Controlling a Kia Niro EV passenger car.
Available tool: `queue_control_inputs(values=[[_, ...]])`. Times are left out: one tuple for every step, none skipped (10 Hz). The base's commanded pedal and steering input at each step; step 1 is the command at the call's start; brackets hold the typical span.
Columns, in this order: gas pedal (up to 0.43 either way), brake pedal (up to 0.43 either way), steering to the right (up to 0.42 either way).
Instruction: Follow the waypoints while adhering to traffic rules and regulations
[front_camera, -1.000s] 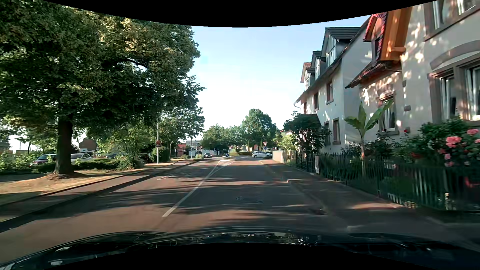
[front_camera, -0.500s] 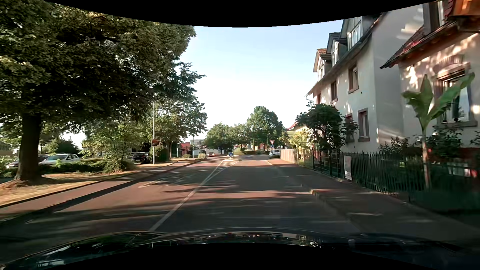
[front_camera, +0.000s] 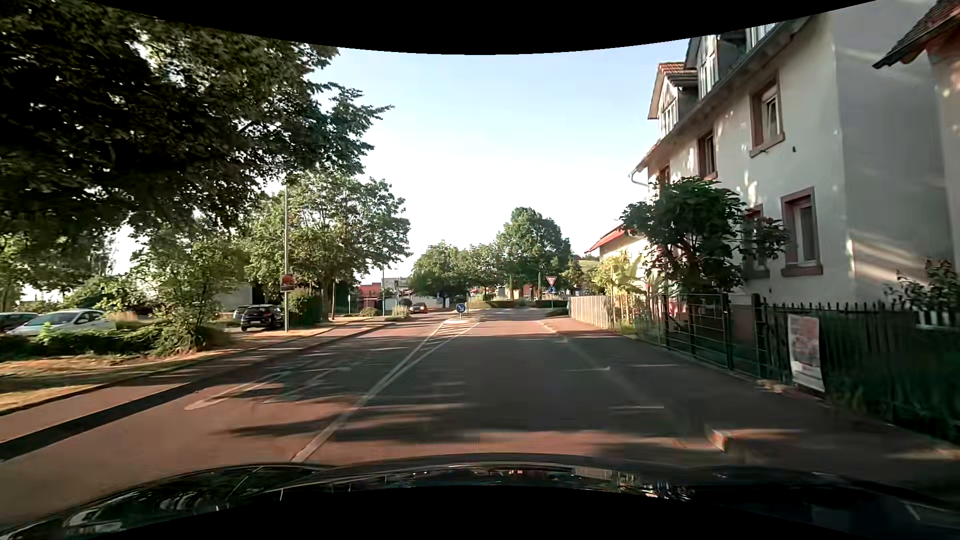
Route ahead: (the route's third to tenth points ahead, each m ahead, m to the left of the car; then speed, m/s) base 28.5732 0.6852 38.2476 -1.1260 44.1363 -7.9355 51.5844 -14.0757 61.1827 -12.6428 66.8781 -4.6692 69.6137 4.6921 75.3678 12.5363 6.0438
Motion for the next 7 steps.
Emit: queue_control_inputs(values=[[0.087, 0.000, -0.002], [0.087, 0.000, -0.001], [0.087, 0.000, -0.002], [0.087, 0.000, -0.002], [0.087, 0.000, -0.002], [0.087, 0.000, -0.001], [0.087, 0.000, -0.001]])
